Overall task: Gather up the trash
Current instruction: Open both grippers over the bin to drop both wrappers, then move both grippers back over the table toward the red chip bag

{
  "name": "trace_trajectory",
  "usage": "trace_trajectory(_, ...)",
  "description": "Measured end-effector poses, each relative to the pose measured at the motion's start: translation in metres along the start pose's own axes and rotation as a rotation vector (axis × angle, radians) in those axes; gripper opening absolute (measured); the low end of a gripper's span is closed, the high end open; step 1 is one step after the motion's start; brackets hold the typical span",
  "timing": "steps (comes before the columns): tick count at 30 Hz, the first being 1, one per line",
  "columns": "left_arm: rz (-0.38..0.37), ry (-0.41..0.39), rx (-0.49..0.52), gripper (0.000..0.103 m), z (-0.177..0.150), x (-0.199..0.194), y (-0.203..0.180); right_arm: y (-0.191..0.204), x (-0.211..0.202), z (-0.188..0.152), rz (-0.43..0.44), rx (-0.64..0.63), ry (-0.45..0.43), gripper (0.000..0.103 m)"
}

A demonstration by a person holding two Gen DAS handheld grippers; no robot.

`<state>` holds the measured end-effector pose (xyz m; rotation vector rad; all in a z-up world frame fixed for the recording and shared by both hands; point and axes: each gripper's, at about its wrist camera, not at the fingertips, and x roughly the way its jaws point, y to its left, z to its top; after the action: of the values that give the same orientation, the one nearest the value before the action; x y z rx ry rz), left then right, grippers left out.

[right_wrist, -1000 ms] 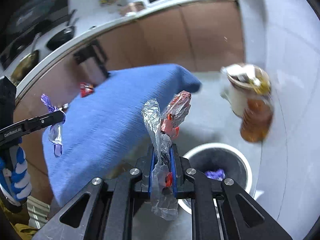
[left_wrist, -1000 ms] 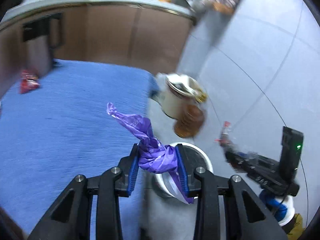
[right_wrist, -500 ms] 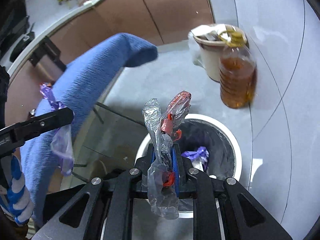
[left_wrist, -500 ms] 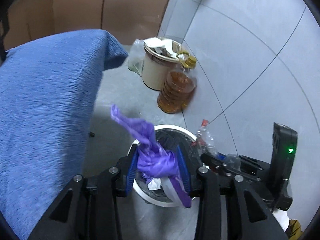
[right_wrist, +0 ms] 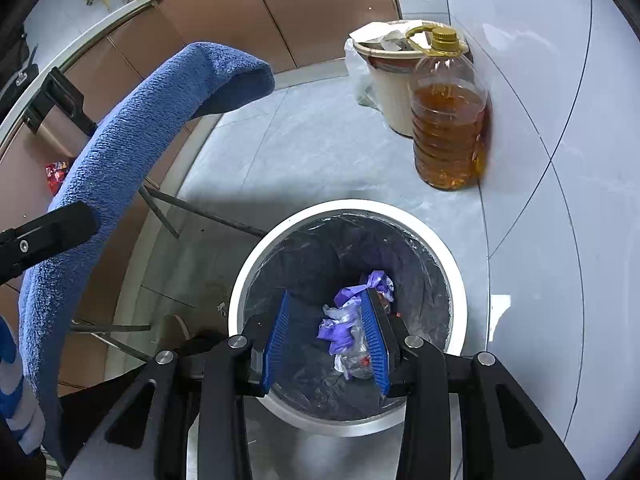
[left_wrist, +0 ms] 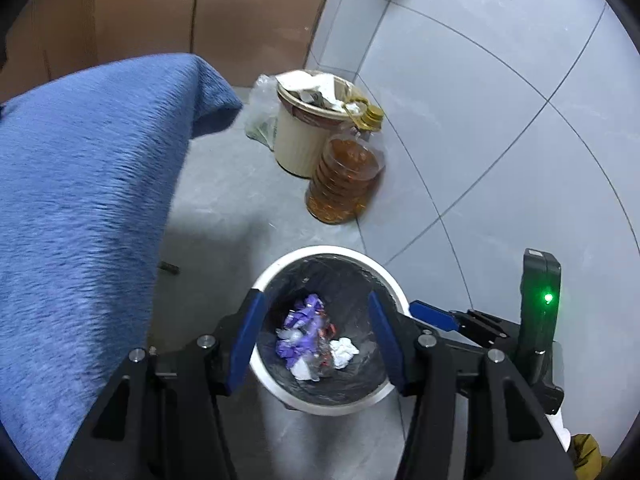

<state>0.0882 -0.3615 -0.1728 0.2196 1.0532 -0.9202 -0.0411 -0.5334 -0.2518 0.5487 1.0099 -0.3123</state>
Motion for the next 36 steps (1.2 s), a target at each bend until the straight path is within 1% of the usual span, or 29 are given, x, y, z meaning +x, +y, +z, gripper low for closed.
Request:
trace_trajectory(8,0.095,-0.087,0.003,0.052,-0.010,-0.052,0.008,0.018,-0.028,0.000,0.010,-0.026,-0.056,0.039)
trace_trajectory(12,0.155,-0.121,0.008,0.052,-0.018,-0.076,0.013,0.035,-0.046,0.000,0.025,-0.058,-0.090,0.042)
trace_trajectory(15,0.213,-0.152,0.010,0.052,-0.026,-0.098,0.017,0.053,-0.063,0.000,0.042,-0.101,-0.120,0.043)
trace_trajectory(18,0.259,-0.177,0.000,0.057,-0.033,-0.116,0.024,0.072,-0.080,0.002,0.065,-0.145,-0.152,0.045)
trace_trajectory(21,0.313,-0.212,-0.008,0.058,-0.042,-0.139,0.030,0.092,-0.098,0.002,0.094,-0.182,-0.187,0.045)
trace_trajectory(24,0.352,-0.241,-0.025,0.061,-0.052,-0.158,0.036,0.113,-0.115,0.002,0.120,-0.223,-0.215,0.046)
trace_trajectory(28,0.415,-0.288,-0.048,0.061,-0.067,-0.188,0.048,0.140,-0.133,-0.003,0.145,-0.278,-0.240,0.048)
trace_trajectory(32,0.451,-0.328,-0.094,0.061,-0.086,-0.217,0.064,0.172,-0.150,-0.010,0.171,-0.334,-0.260,0.048)
trace_trajectory(36,0.504,-0.384,-0.131,0.061,-0.103,-0.247,0.079,0.202,-0.162,-0.018,0.187,-0.390,-0.274,0.054)
